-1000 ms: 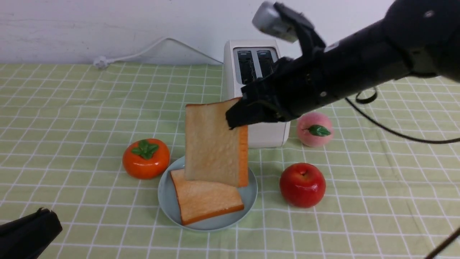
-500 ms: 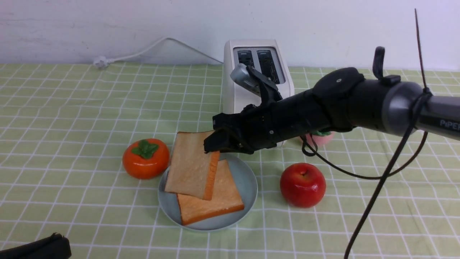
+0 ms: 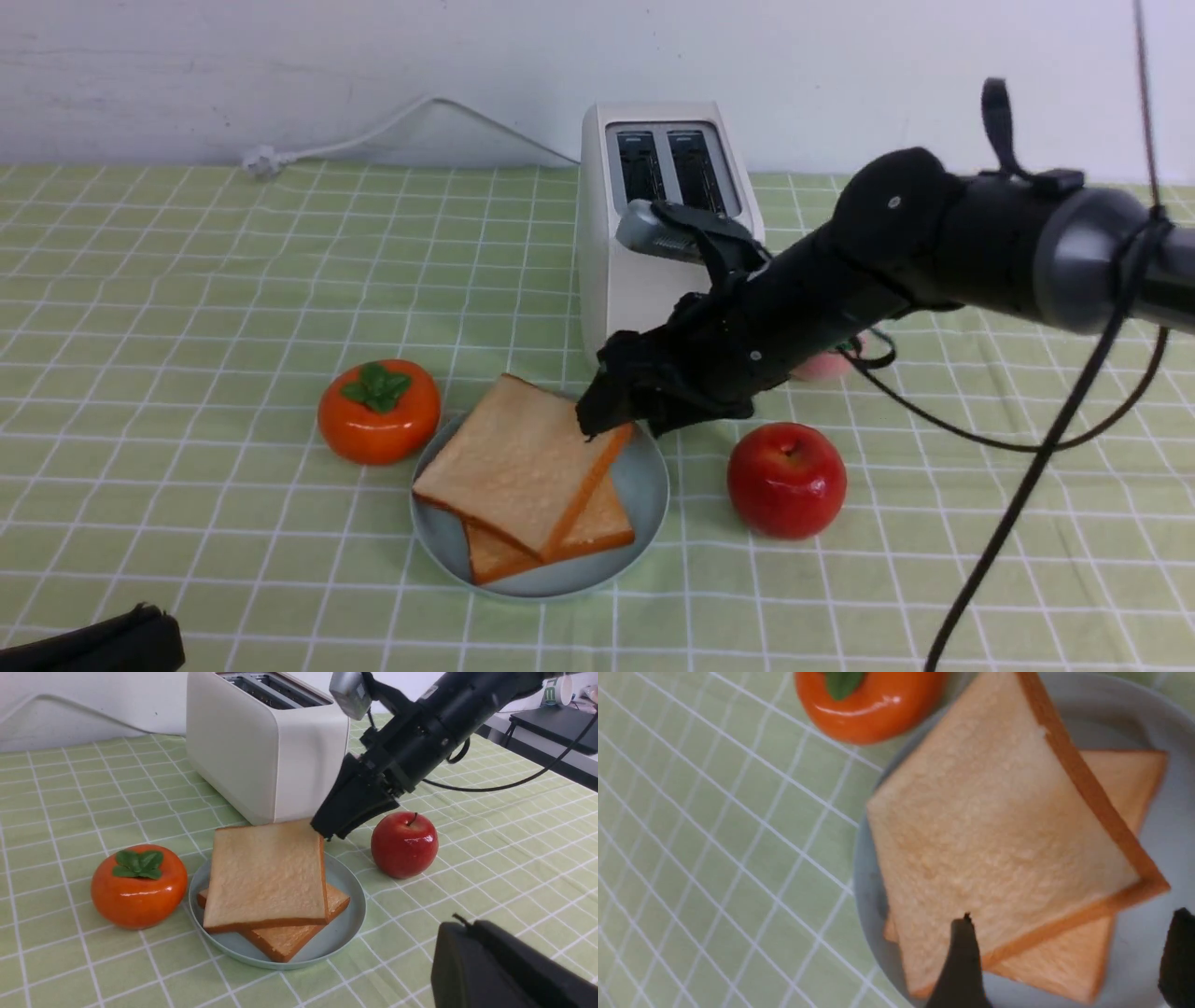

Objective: Take toasted bread from bread machine on green coffee tablecloth place on plate.

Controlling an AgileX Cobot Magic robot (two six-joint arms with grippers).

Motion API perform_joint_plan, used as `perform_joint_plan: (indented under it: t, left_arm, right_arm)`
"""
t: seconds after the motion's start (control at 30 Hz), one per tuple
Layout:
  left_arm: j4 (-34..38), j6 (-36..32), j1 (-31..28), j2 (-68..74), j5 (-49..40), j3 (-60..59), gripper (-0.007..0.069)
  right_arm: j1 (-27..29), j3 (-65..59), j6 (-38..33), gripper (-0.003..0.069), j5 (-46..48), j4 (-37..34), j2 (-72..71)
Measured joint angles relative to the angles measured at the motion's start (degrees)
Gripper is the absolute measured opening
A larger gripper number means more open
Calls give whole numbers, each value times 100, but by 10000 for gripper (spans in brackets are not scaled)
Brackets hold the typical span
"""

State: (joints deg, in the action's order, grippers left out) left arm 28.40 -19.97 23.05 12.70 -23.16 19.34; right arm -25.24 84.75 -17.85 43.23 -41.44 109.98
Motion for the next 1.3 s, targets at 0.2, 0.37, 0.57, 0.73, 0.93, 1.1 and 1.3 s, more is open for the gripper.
perform_joint_plan:
  t: [0.2,0.37,0.57,0.73,0.93,1.1,1.3]
  left_arm:
    - [-20,0,0,0,25,0,-8]
    - [126,5,0,0,28,0,-13]
    - [351,5,0,-42,28,0,-13]
    - [368,5,0,-510,28,0,-13]
    - [368,5,0,-818,52,-270,-13]
    - [368,5,0,-818,33,-491,-13]
    - [368,5,0,-818,-85,-571,-13]
  right_arm:
    - [19,0,892,387,988,1982,-1281]
    - [19,0,1228,230,1793,2737,-2441]
    - [19,-218,1681,118,2566,3029,-3684]
    - [19,-1331,2280,106,2637,3044,-5040]
    - [19,-3118,2883,106,2240,3033,-6860]
    - [19,-4120,3001,106,1557,3058,-7832]
    - [19,-5018,3023,110,586,3085,-8641]
